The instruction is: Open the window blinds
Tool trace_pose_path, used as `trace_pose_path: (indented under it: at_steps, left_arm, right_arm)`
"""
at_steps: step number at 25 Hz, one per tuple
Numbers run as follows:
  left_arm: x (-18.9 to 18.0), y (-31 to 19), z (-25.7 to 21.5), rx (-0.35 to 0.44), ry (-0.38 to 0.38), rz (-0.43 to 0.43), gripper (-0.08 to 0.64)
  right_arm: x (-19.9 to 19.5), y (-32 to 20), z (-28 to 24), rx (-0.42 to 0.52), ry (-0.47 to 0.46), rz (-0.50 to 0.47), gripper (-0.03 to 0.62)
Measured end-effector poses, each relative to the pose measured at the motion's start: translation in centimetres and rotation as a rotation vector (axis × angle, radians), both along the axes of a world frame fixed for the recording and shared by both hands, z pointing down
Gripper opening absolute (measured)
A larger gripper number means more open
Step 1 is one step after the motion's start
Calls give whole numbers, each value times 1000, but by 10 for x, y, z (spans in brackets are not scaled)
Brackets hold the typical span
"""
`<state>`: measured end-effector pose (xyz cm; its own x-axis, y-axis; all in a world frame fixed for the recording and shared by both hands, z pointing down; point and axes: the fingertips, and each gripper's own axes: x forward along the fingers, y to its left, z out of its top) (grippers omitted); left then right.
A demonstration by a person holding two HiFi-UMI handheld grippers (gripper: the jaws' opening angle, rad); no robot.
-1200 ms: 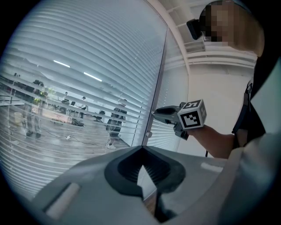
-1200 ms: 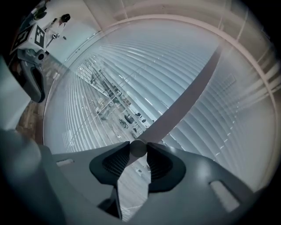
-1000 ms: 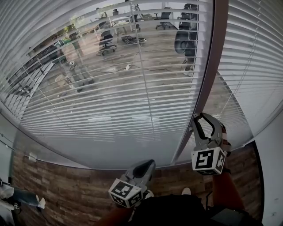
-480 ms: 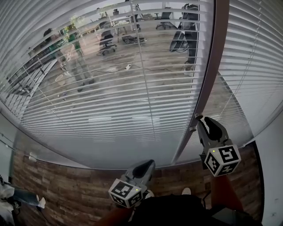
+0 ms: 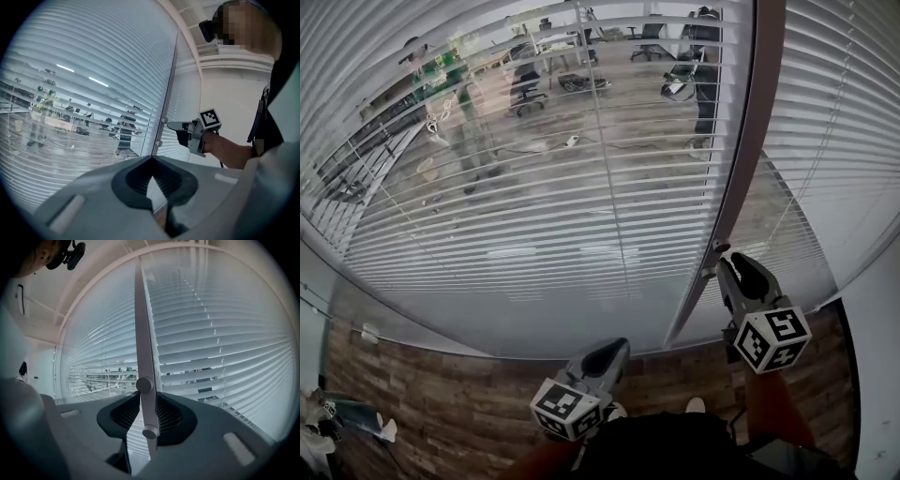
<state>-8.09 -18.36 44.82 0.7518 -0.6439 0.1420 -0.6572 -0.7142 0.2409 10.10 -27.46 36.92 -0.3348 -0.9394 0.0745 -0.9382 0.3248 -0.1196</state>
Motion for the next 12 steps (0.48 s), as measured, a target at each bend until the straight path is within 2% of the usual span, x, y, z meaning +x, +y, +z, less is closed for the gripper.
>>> trace_pose_path:
  at_steps: [4,9,12]
  left_arm:
    - [0,-1,2,-2,-3,0,2]
    - [1,-4,6,-6,-5,1,2]
    - [4,-7,0,-8,-1,-3,2]
  right_arm:
    - [0,-3,-4,26,26,12,142]
    - [-6,-14,-13,77,134,34,175]
    - [-6,-22,-19,68,146,44,172]
